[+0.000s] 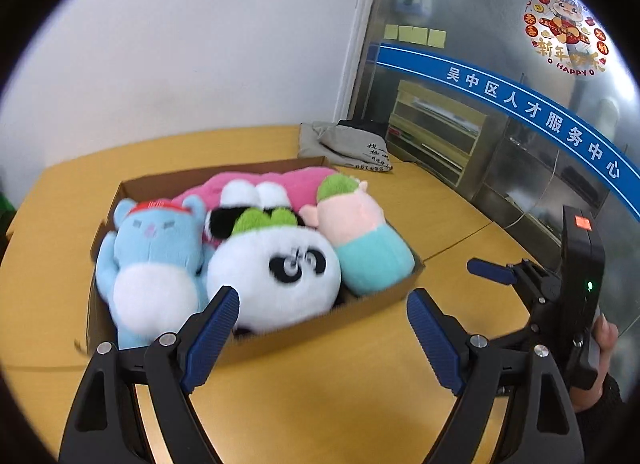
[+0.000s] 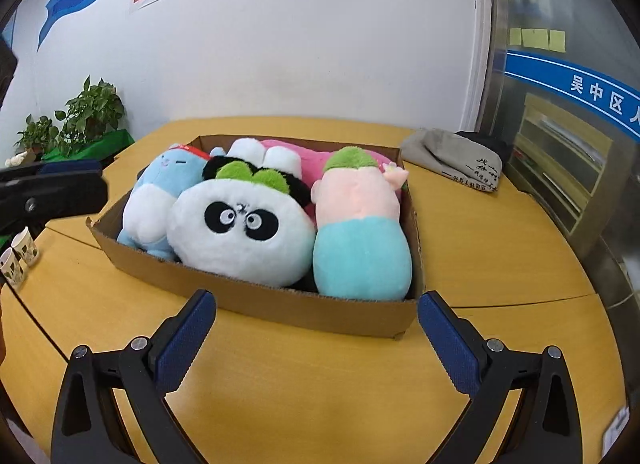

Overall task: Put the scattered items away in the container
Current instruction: 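Open both grippers and withdraw them from the box, then move both grippers to the white phone case on the table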

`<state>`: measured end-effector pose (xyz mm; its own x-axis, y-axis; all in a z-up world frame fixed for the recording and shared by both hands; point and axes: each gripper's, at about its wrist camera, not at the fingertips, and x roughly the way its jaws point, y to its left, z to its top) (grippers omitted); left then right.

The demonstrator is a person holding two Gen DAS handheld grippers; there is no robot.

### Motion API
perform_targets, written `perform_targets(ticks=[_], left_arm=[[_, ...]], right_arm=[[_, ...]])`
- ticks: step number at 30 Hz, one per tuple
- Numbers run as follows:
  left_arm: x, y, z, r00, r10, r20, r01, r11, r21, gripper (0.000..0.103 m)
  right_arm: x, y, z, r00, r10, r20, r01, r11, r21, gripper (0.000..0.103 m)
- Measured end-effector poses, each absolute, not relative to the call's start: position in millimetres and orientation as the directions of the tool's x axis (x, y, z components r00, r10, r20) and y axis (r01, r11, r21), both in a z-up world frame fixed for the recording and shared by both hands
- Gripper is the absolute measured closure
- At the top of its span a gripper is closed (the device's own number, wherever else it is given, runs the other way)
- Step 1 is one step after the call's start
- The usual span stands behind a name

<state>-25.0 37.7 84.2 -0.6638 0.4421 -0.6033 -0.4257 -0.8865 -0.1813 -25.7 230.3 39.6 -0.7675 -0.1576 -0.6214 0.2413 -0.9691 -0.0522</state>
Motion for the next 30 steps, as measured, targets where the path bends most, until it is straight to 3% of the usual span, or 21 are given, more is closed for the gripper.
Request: perform_targets(ticks=[21, 30], left_arm=[[30, 3, 78, -0.682, 0.462, -0.567, -0.415, -0.883, -0.219, 0.016], [90, -52, 89, -0.688, 0.448, -0.571, -0.398, -0.891, -0.219, 0.016]], right_arm=[[10, 223, 48, -0.780, -0.117, -0.614, 0.229, -0.967, -0.107, 0.000], [41, 231, 49, -0.769, -0.144, -0.623, 0.239, -0.968, -0.072, 0.000]])
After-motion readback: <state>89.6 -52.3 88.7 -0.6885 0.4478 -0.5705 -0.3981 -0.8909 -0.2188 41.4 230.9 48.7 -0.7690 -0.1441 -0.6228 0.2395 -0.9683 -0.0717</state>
